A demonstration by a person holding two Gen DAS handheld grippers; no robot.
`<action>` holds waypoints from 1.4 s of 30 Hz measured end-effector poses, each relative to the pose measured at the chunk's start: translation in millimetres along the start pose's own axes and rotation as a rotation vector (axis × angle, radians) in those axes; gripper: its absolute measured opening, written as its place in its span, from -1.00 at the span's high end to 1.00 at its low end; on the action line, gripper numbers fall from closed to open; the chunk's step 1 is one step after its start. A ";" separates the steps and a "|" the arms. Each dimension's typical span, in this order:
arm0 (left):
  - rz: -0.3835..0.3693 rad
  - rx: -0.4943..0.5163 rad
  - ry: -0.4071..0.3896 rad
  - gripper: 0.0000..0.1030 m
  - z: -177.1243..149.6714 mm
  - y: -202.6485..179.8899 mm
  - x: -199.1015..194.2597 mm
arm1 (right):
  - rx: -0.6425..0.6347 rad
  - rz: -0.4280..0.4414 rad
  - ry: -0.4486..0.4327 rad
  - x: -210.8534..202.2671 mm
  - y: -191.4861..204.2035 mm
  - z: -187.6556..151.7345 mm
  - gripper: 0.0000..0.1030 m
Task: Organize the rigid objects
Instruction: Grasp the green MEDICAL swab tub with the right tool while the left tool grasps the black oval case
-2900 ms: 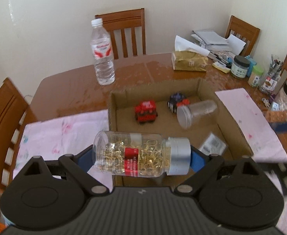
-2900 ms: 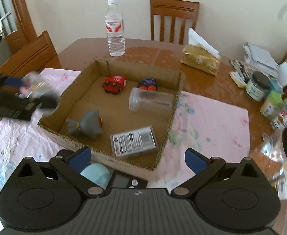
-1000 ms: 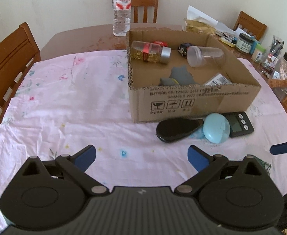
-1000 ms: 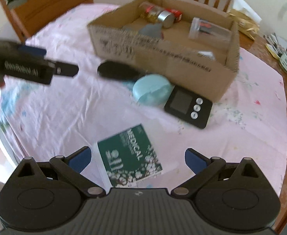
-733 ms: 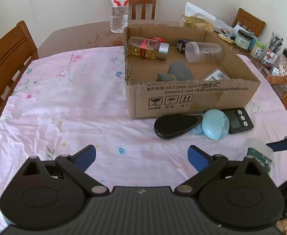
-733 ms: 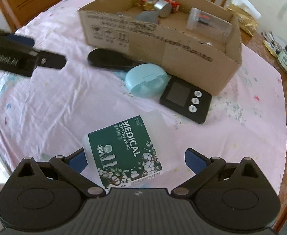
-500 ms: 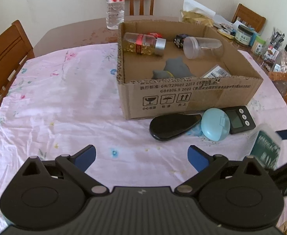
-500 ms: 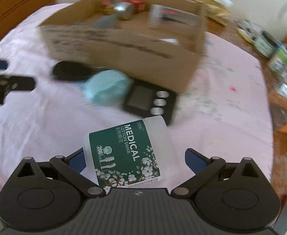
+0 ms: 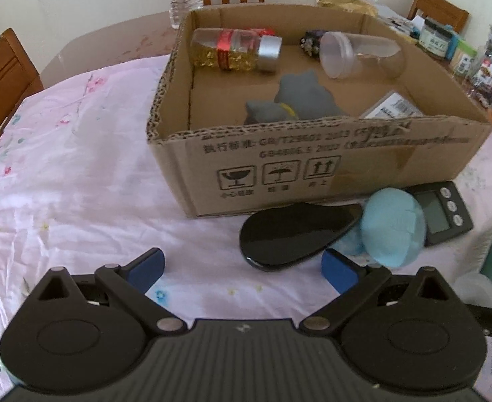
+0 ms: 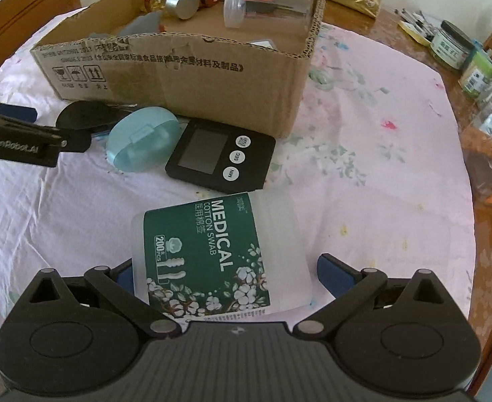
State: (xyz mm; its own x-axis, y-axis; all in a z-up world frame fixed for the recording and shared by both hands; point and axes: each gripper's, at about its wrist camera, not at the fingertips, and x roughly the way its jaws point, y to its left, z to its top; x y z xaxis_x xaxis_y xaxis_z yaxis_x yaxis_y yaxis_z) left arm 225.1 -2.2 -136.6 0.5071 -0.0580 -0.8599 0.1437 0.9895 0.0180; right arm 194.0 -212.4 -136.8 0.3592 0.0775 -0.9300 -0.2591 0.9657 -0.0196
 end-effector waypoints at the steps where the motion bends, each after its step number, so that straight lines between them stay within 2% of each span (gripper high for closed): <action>1: -0.009 -0.005 0.002 -0.95 -0.2 2.2 0.6 | -0.001 0.001 -0.001 0.0 -0.3 -0.2 -1.00; 8: 0.003 -0.027 0.011 -0.99 -1.7 17.1 0.8 | -0.004 0.002 -0.014 0.4 -0.3 -2.0 -1.00; 14: 0.047 -0.045 0.010 -0.97 -4.9 26.8 -2.5 | -0.004 0.002 -0.016 -1.1 0.7 -2.9 -1.00; 20: -0.012 -0.066 0.007 -0.99 -7.1 11.3 -3.8 | -0.007 0.002 -0.036 -1.8 0.9 -5.5 -1.00; 34: 0.037 -0.096 -0.062 -0.99 3.1 -18.0 11.8 | -0.023 0.010 -0.064 -3.7 0.5 -8.9 -1.00; 42: 0.056 -0.115 -0.085 -1.00 -1.4 -11.4 12.5 | -0.031 0.013 -0.067 -4.1 1.5 -7.7 -1.00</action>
State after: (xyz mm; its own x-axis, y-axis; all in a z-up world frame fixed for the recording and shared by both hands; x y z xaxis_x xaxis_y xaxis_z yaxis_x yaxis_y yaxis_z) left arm 228.6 -14.0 -148.3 0.5823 -0.0089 -0.8129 0.0175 0.9998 0.0016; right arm 185.2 -213.2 -135.8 0.4148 0.1077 -0.9035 -0.2914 0.9564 -0.0198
